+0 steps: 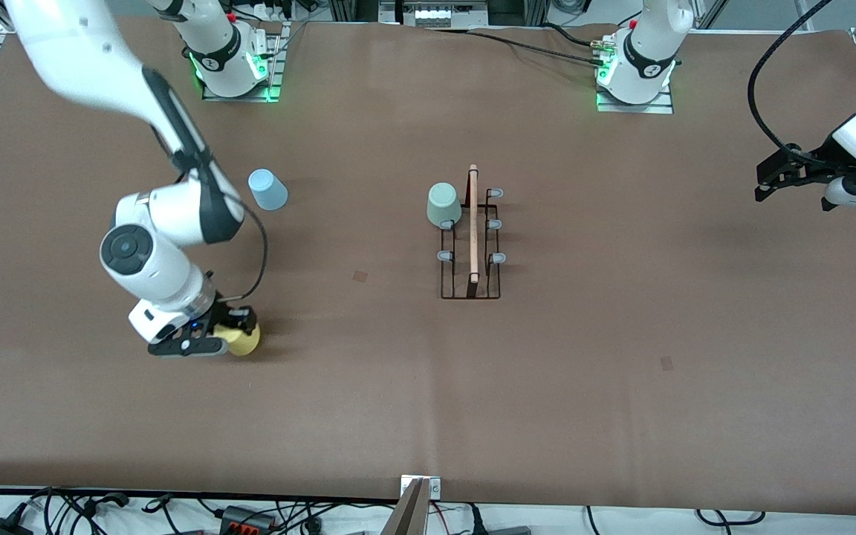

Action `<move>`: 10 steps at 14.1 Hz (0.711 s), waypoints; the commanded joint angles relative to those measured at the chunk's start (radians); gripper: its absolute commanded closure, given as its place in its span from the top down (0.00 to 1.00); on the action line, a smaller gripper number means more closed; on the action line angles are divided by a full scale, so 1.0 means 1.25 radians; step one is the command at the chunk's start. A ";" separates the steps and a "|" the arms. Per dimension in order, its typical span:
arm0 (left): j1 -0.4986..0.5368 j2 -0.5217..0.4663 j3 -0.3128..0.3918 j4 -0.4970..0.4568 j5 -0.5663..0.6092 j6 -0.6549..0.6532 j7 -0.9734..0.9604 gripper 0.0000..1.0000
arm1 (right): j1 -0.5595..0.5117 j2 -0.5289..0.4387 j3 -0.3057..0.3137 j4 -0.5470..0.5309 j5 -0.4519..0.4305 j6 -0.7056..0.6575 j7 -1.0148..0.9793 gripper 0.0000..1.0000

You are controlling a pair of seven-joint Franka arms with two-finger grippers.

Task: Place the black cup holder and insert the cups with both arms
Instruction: 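Move the right gripper to the yellow cup and grasp it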

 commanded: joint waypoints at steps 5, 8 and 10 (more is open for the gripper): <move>-0.002 0.005 0.000 0.014 0.006 -0.005 0.000 1.00 | 0.293 -0.036 -0.002 0.187 0.000 -0.234 0.522 0.09; -0.002 0.005 0.000 0.014 0.006 -0.005 0.000 1.00 | 0.384 0.022 -0.001 0.258 0.000 -0.226 0.668 0.10; -0.002 0.005 0.000 0.014 0.006 -0.005 0.000 1.00 | 0.425 0.072 -0.001 0.329 -0.004 -0.227 0.735 0.10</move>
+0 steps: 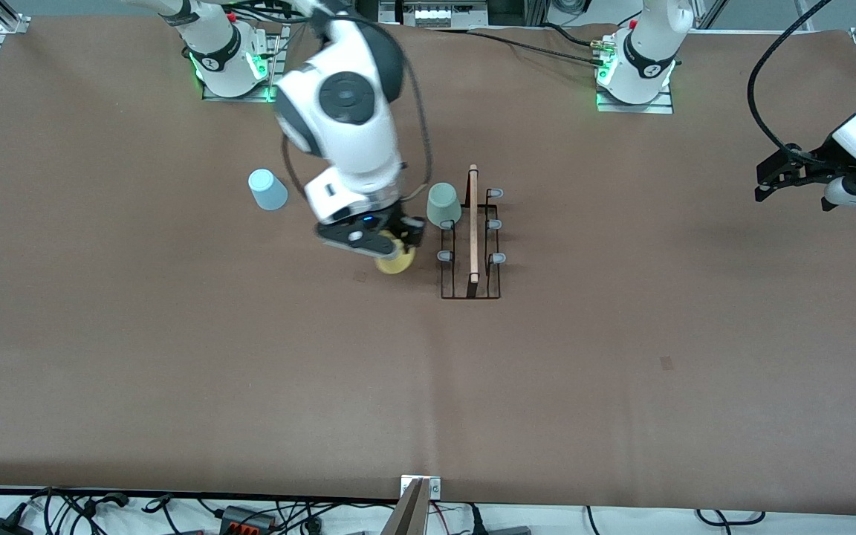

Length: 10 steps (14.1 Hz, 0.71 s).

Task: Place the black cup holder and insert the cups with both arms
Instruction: 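Carry the yellow cup to the rack and lower it into a slot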

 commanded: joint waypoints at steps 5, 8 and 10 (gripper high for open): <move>-0.002 0.005 0.000 0.014 0.006 -0.005 0.000 1.00 | 0.066 0.122 -0.009 0.139 -0.006 0.018 0.082 0.11; -0.002 0.005 0.000 0.014 0.006 -0.005 0.000 1.00 | 0.078 0.148 -0.009 0.137 -0.009 0.031 0.103 0.15; -0.002 0.005 0.000 0.014 0.006 -0.005 0.000 1.00 | 0.079 0.158 -0.009 0.137 -0.009 0.035 0.103 0.44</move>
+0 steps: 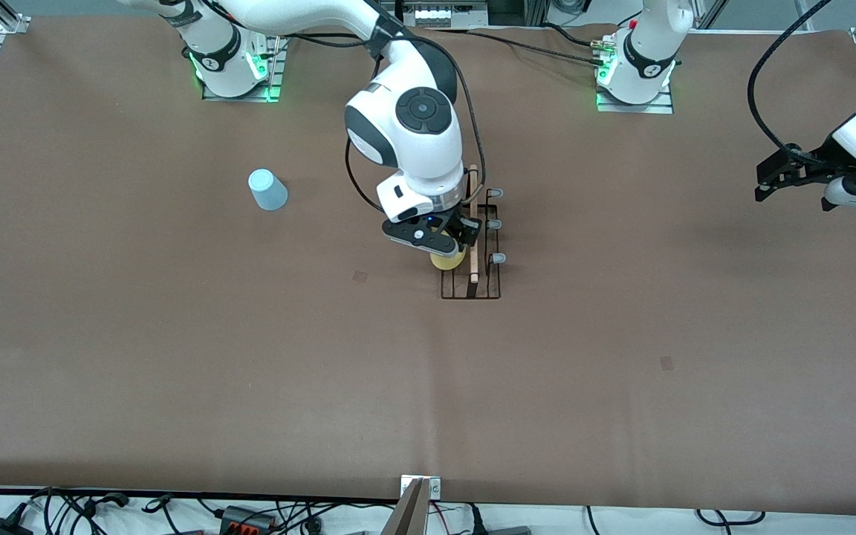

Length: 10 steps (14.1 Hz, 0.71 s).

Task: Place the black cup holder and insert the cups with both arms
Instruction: 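Carry the yellow cup to the rack and lower it into a slot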

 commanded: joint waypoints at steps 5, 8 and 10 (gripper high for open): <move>-0.002 0.005 0.000 0.014 0.006 -0.005 0.000 1.00 | -0.049 -0.041 -0.007 0.025 -0.002 -0.049 -0.007 1.00; -0.001 0.005 0.000 0.014 0.006 -0.005 0.000 1.00 | -0.154 -0.182 0.029 -0.052 -0.002 -0.127 -0.055 1.00; -0.002 0.005 0.000 0.014 0.006 -0.005 0.000 1.00 | -0.280 -0.272 0.062 -0.105 0.003 -0.193 -0.208 1.00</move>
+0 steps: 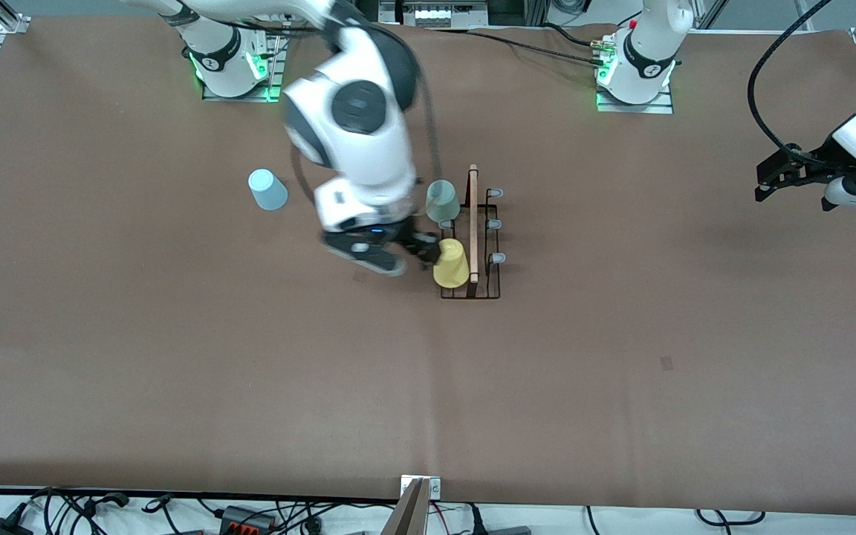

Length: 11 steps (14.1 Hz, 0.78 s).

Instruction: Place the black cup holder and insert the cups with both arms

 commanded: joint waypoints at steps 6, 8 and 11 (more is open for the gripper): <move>-0.001 0.005 0.000 0.014 0.006 -0.005 0.000 1.00 | -0.447 -0.260 0.064 -0.165 0.085 -0.212 -0.569 1.00; -0.002 0.005 0.000 0.014 0.006 -0.005 0.000 1.00 | -0.533 -0.294 0.063 -0.165 0.084 -0.244 -0.655 1.00; -0.001 0.005 0.000 0.014 0.006 -0.005 0.001 1.00 | -0.601 -0.342 0.058 -0.165 0.077 -0.260 -0.669 1.00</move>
